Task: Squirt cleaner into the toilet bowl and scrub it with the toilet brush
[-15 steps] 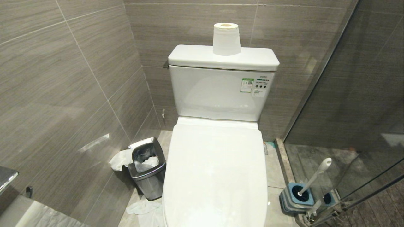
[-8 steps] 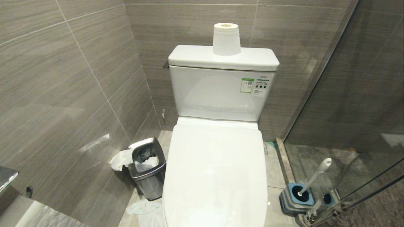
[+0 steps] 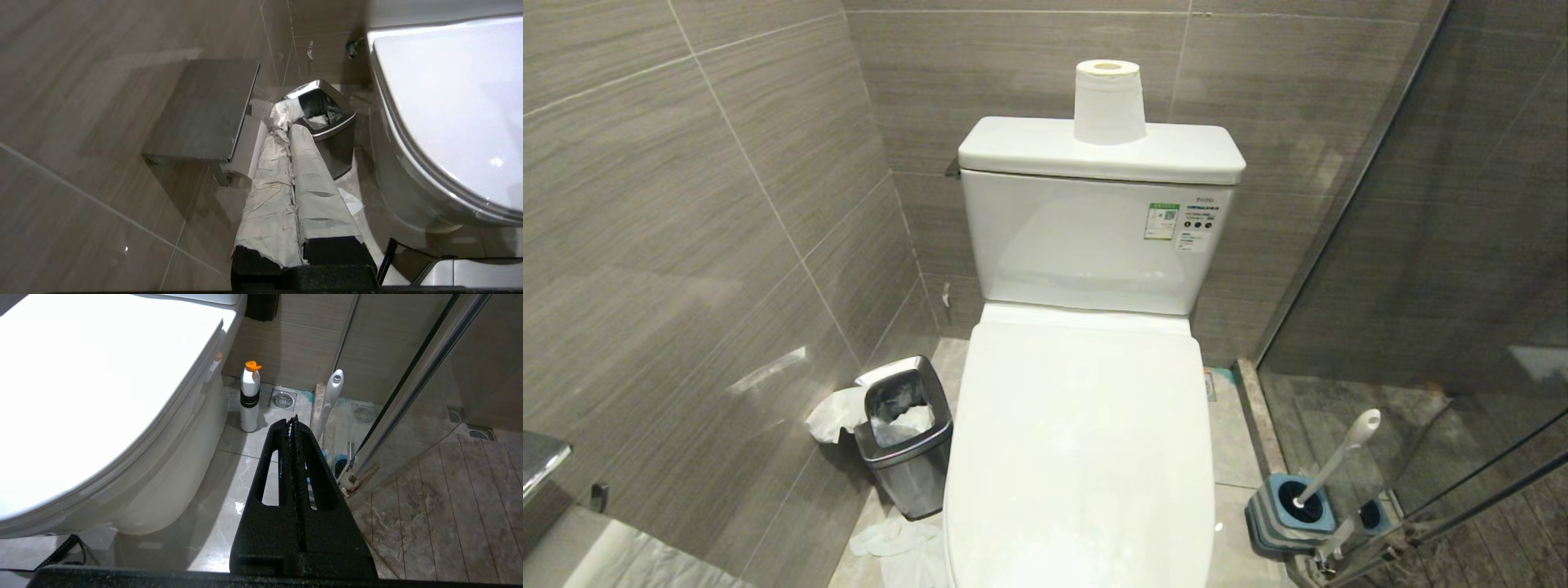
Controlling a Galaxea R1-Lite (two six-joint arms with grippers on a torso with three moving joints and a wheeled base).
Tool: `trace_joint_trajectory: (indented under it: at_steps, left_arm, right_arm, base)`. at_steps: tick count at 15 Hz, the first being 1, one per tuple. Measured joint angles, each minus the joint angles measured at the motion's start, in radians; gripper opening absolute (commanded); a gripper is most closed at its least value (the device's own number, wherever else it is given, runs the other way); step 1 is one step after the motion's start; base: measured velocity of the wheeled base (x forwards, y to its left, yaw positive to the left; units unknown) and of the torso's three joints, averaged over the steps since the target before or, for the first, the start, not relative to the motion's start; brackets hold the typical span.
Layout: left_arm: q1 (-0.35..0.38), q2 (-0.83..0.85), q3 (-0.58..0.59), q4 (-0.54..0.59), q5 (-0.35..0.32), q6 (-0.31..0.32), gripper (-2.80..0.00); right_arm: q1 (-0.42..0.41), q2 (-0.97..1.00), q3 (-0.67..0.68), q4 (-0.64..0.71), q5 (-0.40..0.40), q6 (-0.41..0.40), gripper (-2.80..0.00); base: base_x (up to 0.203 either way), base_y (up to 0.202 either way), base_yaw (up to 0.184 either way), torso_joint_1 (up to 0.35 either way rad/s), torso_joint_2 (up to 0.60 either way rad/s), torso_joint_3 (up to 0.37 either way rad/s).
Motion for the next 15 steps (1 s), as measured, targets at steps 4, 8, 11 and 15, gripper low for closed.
trace_joint_trajectory:
  at_steps: [4,8,11,15]
  left_arm:
    - [0.000,-0.035,0.078,-0.005,0.003,-0.013,-2.80]
    - [0.000,-0.041,0.188,-0.141,0.003,-0.011,-2.80]
    - [0.000,-0.042,0.362,-0.428,0.003,-0.012,-2.80]
    - [0.000,-0.042,0.608,-0.863,0.004,-0.011,-2.80]
  right_arm:
    - [0.000,0.000,0.000,0.000,0.000,0.000,-2.80]
    - [0.000,0.000,0.000,0.000,0.000,0.000,-2.80]
    - [0.000,0.000,0.000,0.000,0.000,0.000,-2.80]
    - [0.000,0.000,0.000,-0.001,0.000,0.000,-2.80]
  base:
    - [0.000,0.000,0.000,0.000,0.00,0.000]
    - [0.000,0.000,0.000,0.000,0.00,0.000]
    - [0.000,0.000,0.000,0.000,0.00,0.000]
    - [0.000,0.000,0.000,0.000,0.00,0.000]
